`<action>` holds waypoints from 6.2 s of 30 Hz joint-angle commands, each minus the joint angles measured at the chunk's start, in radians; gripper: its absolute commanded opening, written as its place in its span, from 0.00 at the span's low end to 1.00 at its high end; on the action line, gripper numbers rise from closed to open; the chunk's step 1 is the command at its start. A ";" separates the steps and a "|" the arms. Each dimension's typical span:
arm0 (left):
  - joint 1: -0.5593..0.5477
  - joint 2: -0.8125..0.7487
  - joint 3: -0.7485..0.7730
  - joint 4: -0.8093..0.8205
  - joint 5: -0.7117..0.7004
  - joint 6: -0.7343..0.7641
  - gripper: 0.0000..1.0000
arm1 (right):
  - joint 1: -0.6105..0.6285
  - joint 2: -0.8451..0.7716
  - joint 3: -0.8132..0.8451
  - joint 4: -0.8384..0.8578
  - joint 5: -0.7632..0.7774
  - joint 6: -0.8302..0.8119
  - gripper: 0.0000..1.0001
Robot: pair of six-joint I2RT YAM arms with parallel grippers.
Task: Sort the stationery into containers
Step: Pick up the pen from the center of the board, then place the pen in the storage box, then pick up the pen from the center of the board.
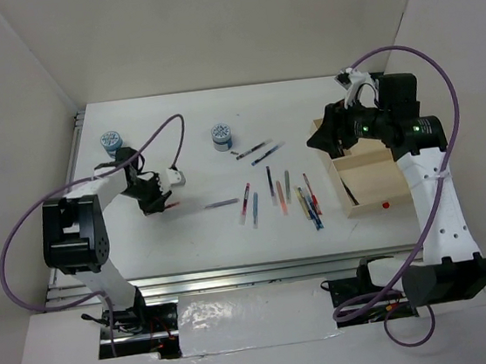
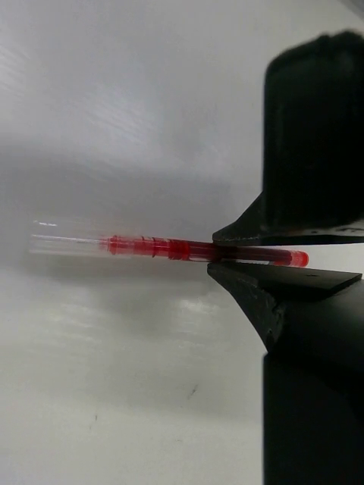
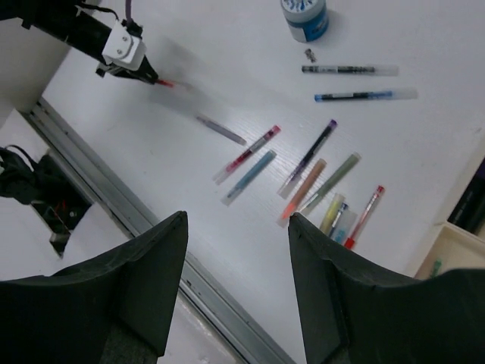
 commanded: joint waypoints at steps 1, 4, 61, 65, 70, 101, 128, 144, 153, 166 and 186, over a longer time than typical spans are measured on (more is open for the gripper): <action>0.076 -0.095 0.139 -0.165 0.310 -0.209 0.00 | 0.038 -0.079 -0.027 0.151 -0.081 0.073 0.63; 0.116 -0.219 0.186 -0.073 0.712 -0.692 0.00 | 0.076 -0.148 -0.099 0.315 -0.116 0.240 0.65; -0.186 -0.758 -0.310 1.438 0.367 -2.505 0.03 | 0.701 0.364 0.220 0.817 0.042 0.756 0.00; -0.183 -0.772 -0.279 1.274 0.375 -2.405 0.77 | 0.639 0.324 0.204 0.761 0.045 0.723 0.00; -0.134 -0.736 -0.013 0.636 0.346 -1.919 0.99 | 0.382 0.194 0.148 0.516 0.045 0.515 0.00; -0.213 -0.588 0.058 0.250 -0.060 -1.325 0.99 | -0.264 0.299 -0.428 0.296 0.530 -0.381 0.00; -0.439 -0.104 0.319 0.454 -0.221 -1.006 0.59 | -0.198 0.337 -0.270 0.153 0.508 -0.166 0.46; -0.531 0.510 0.736 0.543 -0.229 -0.903 0.37 | -0.245 -0.001 -0.148 0.013 0.219 -0.074 0.46; -0.529 0.619 0.808 0.474 -0.245 -0.852 0.34 | -0.228 -0.046 -0.155 0.003 0.183 -0.043 0.47; -0.485 0.710 0.916 0.310 -0.119 -0.912 0.21 | -0.217 -0.030 -0.127 -0.011 0.175 -0.051 0.47; -0.539 0.627 0.806 0.176 -0.306 -0.923 0.00 | -0.125 -0.058 -0.093 0.023 0.186 0.000 0.45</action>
